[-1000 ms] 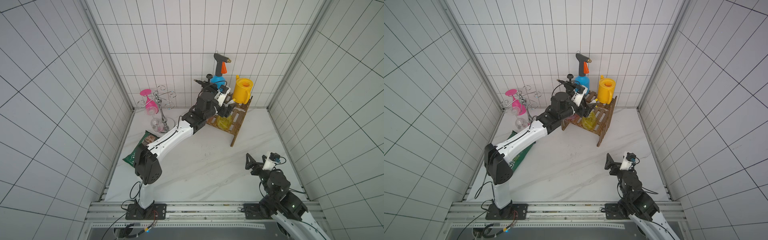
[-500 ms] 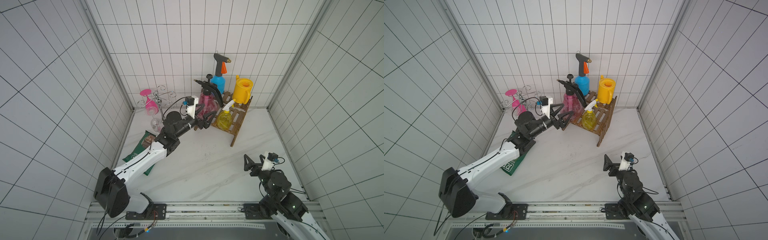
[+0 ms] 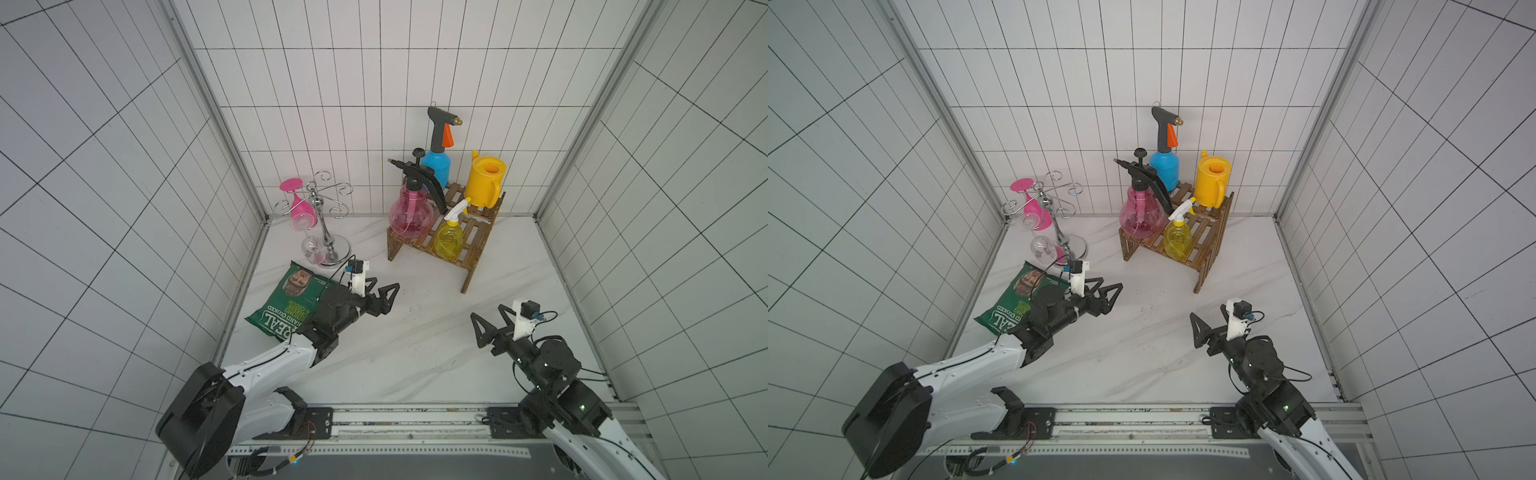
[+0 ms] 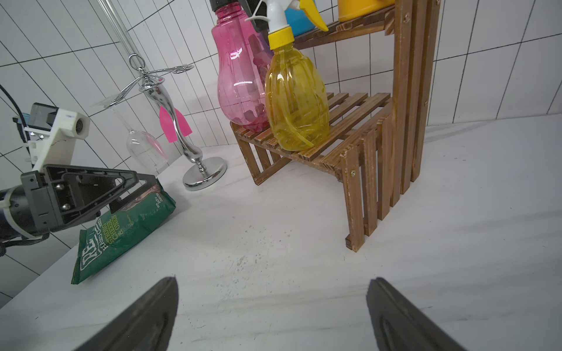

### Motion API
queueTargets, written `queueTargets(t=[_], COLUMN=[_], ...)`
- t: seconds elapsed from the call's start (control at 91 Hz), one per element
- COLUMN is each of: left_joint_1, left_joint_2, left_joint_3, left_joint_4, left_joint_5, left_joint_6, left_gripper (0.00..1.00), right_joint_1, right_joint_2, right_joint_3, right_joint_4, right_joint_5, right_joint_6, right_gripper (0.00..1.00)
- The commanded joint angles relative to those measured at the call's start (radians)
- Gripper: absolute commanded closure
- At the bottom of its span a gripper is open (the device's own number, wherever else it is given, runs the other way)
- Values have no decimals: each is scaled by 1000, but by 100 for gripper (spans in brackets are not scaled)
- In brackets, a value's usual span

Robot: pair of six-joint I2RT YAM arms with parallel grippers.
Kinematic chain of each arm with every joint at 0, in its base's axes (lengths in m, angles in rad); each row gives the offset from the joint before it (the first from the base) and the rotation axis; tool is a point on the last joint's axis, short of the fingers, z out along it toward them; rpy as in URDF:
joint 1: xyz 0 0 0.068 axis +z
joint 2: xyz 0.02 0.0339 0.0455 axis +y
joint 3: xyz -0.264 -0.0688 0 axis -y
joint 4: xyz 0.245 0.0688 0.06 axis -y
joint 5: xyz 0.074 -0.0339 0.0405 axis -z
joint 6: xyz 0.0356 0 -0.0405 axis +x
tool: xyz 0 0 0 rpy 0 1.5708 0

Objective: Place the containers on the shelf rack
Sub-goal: Reset both arms

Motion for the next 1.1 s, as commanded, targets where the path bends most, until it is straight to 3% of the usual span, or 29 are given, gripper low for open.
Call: queueTargets(t=[0.0,0.143,0.242,0.418,0.539,0.726,0.791,0.846,0.879,0.923,1.022,1.088], left_joint_1=[6,14,73,327,453,438,468,543,593,607,607,608], left_joint_2=[-92,-184,-228,-233,-107,284,370,390,433,479,418,443], left_joint_3=[-1,-23,-53,-153,-196,-102,-58,-65,-81,-108,-27,-37], left_joint_4=[-139,-160,-131,43,203,422,428,436,522,646,346,443], left_joint_5=[-278,-557,-633,-474,-407,-443,-439,-359,-275,-244,-258,-260], left_joint_6=[111,277,326,305,317,446,404,332,307,315,290,294], left_gripper=[12,9,5,2,2,2,2,2,2,2,2,2], right_joint_1=[-4,-5,-5,-5,-5,-5,-5,-6,-6,-7,-8,-8], right_joint_2=[23,33,15,-17,-23,-29,-38,-51,-59,-68,-76,-76], right_joint_3=[-7,-21,-30,-38,-38,-40,-36,-35,-37,-40,-39,-32], right_joint_4=[59,78,73,57,52,45,36,28,25,25,19,6], right_joint_5=[-43,-42,-21,11,19,22,24,31,36,39,43,50], right_joint_6=[7,29,36,36,37,48,49,49,50,53,56,52], right_gripper=[1,1,1,1,1,1,1,1,1,1,1,1])
